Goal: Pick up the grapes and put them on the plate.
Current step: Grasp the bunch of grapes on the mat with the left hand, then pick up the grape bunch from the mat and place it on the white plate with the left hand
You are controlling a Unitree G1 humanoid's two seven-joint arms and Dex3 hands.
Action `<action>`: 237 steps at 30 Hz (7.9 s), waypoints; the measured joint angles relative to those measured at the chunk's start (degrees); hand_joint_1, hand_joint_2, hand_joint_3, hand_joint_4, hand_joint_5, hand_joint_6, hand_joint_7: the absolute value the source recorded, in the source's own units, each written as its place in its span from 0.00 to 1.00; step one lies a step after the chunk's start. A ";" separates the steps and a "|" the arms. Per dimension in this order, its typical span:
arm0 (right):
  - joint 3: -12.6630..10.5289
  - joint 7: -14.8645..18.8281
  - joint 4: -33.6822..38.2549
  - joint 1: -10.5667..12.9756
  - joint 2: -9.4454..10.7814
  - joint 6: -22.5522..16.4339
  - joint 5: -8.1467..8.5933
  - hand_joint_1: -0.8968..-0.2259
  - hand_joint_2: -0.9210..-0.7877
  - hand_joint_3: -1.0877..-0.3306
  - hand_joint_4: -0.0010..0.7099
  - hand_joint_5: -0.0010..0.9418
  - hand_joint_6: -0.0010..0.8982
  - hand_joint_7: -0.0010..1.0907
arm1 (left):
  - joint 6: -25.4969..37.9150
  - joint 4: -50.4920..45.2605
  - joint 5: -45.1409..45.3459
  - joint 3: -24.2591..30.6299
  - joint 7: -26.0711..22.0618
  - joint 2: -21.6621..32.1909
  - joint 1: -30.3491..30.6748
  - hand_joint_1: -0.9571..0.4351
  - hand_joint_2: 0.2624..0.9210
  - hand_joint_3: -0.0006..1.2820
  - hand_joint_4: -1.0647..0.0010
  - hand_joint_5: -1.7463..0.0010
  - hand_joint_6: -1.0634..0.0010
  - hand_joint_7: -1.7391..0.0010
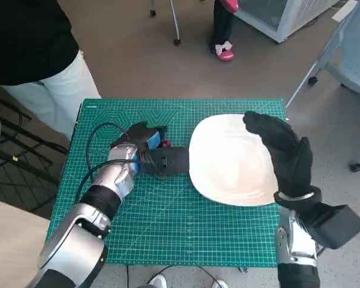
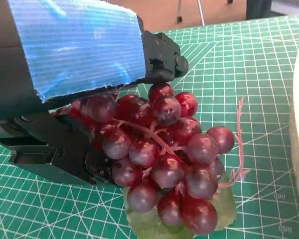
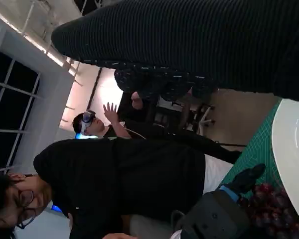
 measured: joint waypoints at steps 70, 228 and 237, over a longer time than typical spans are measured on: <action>-0.25 0.00 0.89 -0.17 -0.27 -0.59 -0.05 0.45 0.00 0.24 0.52 0.00 0.00 0.43 | -2.38 1.19 -0.04 -4.88 5.23 0.06 -0.38 0.69 1.00 0.14 0.48 0.21 0.51 0.31; -6.90 -8.18 -7.66 9.35 -2.97 -3.80 -2.23 0.39 0.00 0.30 0.54 0.00 0.20 0.15 | -10.06 -8.29 -4.56 -0.23 -10.33 -13.02 -11.79 0.58 0.91 0.11 0.74 0.62 0.77 0.96; -6.23 -8.17 -7.55 9.30 -2.46 -3.46 -2.16 0.36 0.00 0.31 0.54 0.00 0.21 0.14 | -12.14 -8.18 -4.58 -0.85 -10.55 -11.46 -11.30 0.34 0.95 0.02 0.95 0.98 0.83 1.00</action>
